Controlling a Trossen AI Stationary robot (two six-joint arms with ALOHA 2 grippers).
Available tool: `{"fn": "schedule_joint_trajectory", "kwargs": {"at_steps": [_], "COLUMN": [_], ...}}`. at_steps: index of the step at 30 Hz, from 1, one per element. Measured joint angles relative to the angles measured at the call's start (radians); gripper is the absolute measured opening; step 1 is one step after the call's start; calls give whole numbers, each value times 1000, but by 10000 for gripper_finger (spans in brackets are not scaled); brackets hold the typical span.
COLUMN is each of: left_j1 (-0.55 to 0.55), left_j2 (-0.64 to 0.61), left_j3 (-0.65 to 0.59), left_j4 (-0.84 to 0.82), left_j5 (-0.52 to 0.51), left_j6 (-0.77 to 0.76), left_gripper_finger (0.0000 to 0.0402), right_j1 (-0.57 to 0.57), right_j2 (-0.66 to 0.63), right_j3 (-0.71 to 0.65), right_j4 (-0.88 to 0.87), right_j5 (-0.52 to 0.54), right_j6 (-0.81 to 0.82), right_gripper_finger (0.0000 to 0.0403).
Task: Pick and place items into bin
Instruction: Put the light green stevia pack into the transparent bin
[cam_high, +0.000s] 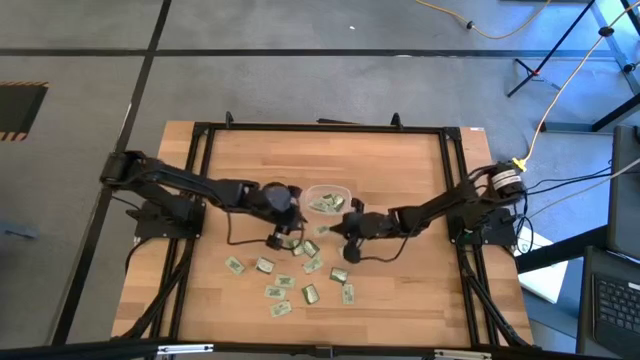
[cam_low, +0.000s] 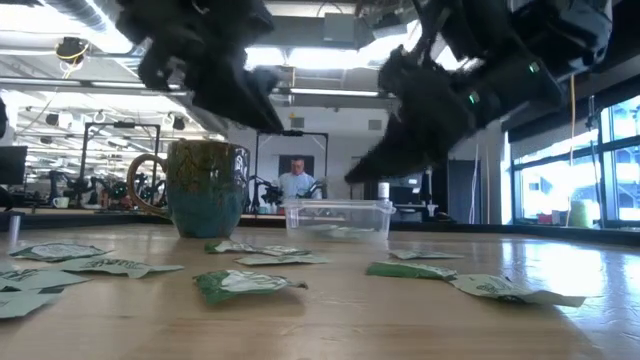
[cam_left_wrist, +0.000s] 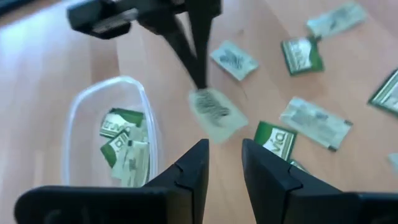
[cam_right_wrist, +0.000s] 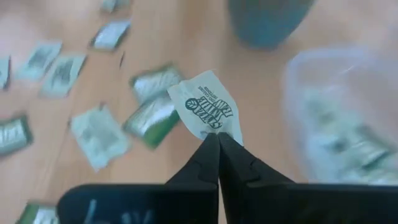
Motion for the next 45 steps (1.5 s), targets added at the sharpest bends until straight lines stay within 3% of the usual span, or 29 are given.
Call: {"fn": "schedule_joint_trajectory", "kwargs": {"at_steps": [8,17,22,30,42,45], "left_j1": [-8,-8,-8,-8,-7,-7], "left_j2": [-175,-385,-473,-498,-498,-498], "left_j3": [-79,-178,-289,-430,-447,-447], "left_j4": [73,128,280,521,562,560], "left_j5": [-2,-2,-4,-7,-118,-111], "left_j6": [-79,-148,-227,-308,-300,-300], "left_gripper_finger": [91,90,89,88,88,88], "right_j1": [-104,-198,-211,-212,-212,-206], "right_j2": [-149,-135,-115,-100,-105,-135], "right_j3": [2,2,3,2,2,2], "right_j4": [-189,-218,-232,-232,-227,-227], "right_j5": [75,22,14,-14,-14,-122], "right_j6": [32,28,33,50,55,15], "right_gripper_finger": [0,0,0,1,83,94]}}
